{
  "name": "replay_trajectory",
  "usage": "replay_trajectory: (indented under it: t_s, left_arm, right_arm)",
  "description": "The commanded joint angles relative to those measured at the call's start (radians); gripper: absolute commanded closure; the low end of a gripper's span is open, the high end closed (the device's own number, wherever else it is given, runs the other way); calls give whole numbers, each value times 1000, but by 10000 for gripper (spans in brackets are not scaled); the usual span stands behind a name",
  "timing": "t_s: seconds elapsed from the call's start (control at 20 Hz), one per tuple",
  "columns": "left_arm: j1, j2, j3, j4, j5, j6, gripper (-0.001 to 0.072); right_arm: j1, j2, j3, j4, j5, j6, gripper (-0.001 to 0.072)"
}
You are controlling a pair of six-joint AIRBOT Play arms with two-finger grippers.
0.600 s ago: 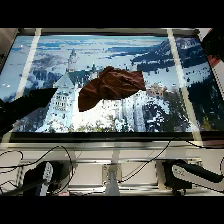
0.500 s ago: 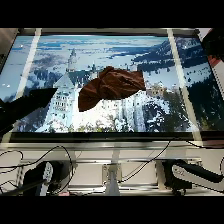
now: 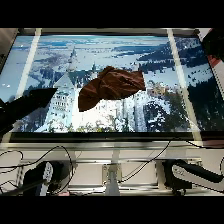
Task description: Fold the clothes and pants, and hang the long-sleeved shirts on hangers.
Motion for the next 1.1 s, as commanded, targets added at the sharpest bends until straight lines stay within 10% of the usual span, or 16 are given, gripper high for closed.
replay_trajectory:
  t_s: [0.0,0.45,0.9,1.05]
  left_arm:
    - [0,0,1,0,0,0,226]
    - [0,-2,0,-62,263,-29,226]
    - [-37,-19,-2,554,202,-29,232]
    - [-84,-103,-2,650,214,-34,546]
  right_arm:
    - [0,-1,0,0,0,0,694]
    - [0,-7,-1,130,-59,8,694]
    - [2,-8,-449,425,-82,6,693]
    - [2,-9,-591,468,-142,7,694]
